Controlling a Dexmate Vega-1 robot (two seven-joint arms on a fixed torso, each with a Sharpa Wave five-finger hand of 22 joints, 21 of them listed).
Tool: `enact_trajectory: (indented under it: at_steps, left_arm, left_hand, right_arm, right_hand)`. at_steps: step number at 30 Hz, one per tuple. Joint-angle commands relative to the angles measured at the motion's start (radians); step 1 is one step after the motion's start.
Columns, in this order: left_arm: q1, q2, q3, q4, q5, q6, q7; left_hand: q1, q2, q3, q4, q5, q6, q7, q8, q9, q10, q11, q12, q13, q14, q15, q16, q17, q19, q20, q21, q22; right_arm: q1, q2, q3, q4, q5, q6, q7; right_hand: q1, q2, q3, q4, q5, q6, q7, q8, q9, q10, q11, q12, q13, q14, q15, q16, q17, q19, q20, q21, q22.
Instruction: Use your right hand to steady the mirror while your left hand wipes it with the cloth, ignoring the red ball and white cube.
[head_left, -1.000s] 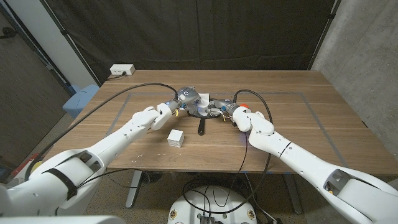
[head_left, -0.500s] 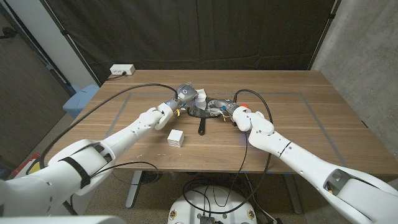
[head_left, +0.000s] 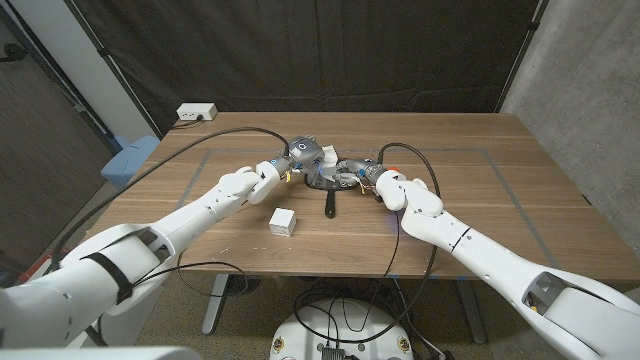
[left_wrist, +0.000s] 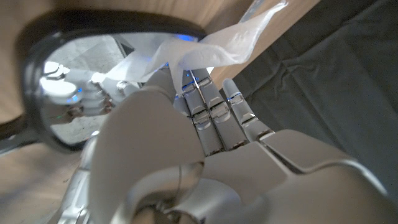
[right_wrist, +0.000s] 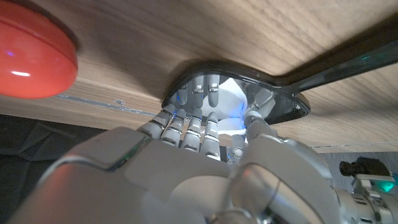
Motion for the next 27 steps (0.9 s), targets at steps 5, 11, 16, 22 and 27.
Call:
enact_trajectory:
  at_steps: [5, 11, 16, 22, 27]
  left_arm:
    - [0.115, 0.080, -0.166, -0.302, -0.218, -0.216, -0.433]
    - [0.125, 0.068, -0.200, -0.324, -0.237, -0.252, -0.502]
    - [0.119, 0.057, -0.209, -0.312, -0.186, -0.255, -0.493]
    - [0.096, 0.047, -0.188, -0.246, -0.038, -0.226, -0.342]
    - [0.070, 0.031, -0.153, -0.170, 0.060, -0.180, -0.199]
  left_hand:
    - [0.010, 0.002, -0.005, 0.002, 0.002, 0.013, -0.002, -0.007, 0.007, 0.065, -0.063, -0.004, 0.005, 0.006, -0.081, -0.005, 0.003, -0.007, -0.031, 0.007, 0.003]
    - [0.011, 0.004, -0.006, 0.003, 0.002, 0.015, 0.000, -0.010, 0.008, 0.069, -0.063, -0.006, 0.007, 0.006, -0.081, -0.006, 0.003, -0.009, -0.029, 0.007, 0.003]
    - [0.011, 0.005, -0.007, 0.004, 0.001, 0.015, 0.000, -0.014, 0.008, 0.070, -0.062, -0.008, 0.009, 0.009, -0.081, -0.007, 0.003, -0.013, -0.028, 0.007, 0.003]
    - [0.013, 0.005, -0.008, 0.004, 0.001, 0.017, 0.002, -0.017, 0.008, 0.070, -0.062, -0.010, 0.011, 0.008, -0.081, -0.008, 0.003, -0.016, -0.027, 0.006, 0.002]
    - [0.013, 0.005, -0.009, 0.004, 0.001, 0.018, 0.001, -0.019, 0.008, 0.070, -0.063, -0.012, 0.012, 0.009, -0.081, -0.009, 0.003, -0.017, -0.028, 0.006, 0.002]
  right_arm:
    - [0.005, 0.002, 0.001, 0.013, 0.008, 0.021, -0.010]
    - [0.008, 0.005, -0.002, 0.013, 0.005, 0.020, -0.010]
    - [0.010, 0.009, -0.003, 0.015, 0.003, 0.017, -0.010]
    - [0.012, 0.015, -0.003, 0.019, 0.005, 0.009, -0.007]
    - [0.015, 0.018, -0.004, 0.025, 0.007, 0.008, -0.007]
  right_hand:
    - [0.012, 0.000, -0.003, -0.002, 0.000, 0.001, 0.002, -0.003, 0.005, 0.003, 0.000, -0.004, 0.002, 0.004, -0.001, -0.001, 0.000, 0.006, -0.004, 0.009, 0.004]
    - [0.012, -0.001, -0.004, -0.001, 0.000, 0.001, 0.001, -0.003, 0.005, 0.002, -0.002, -0.005, 0.002, 0.004, 0.000, -0.001, 0.001, 0.007, -0.004, 0.009, 0.004]
    - [0.012, -0.001, -0.004, -0.002, 0.000, 0.000, 0.001, -0.004, 0.005, 0.002, -0.001, -0.005, 0.002, 0.004, 0.000, -0.001, 0.000, 0.007, -0.004, 0.009, 0.004]
    - [0.013, -0.001, -0.004, -0.002, 0.000, 0.000, 0.002, -0.004, 0.005, 0.003, -0.001, -0.005, 0.002, 0.004, -0.001, -0.001, 0.000, 0.007, -0.003, 0.009, 0.004]
    - [0.014, -0.001, -0.004, -0.003, 0.000, 0.001, 0.002, -0.004, 0.005, 0.003, -0.001, -0.006, 0.002, 0.004, 0.000, -0.001, 0.000, 0.007, -0.003, 0.009, 0.003]
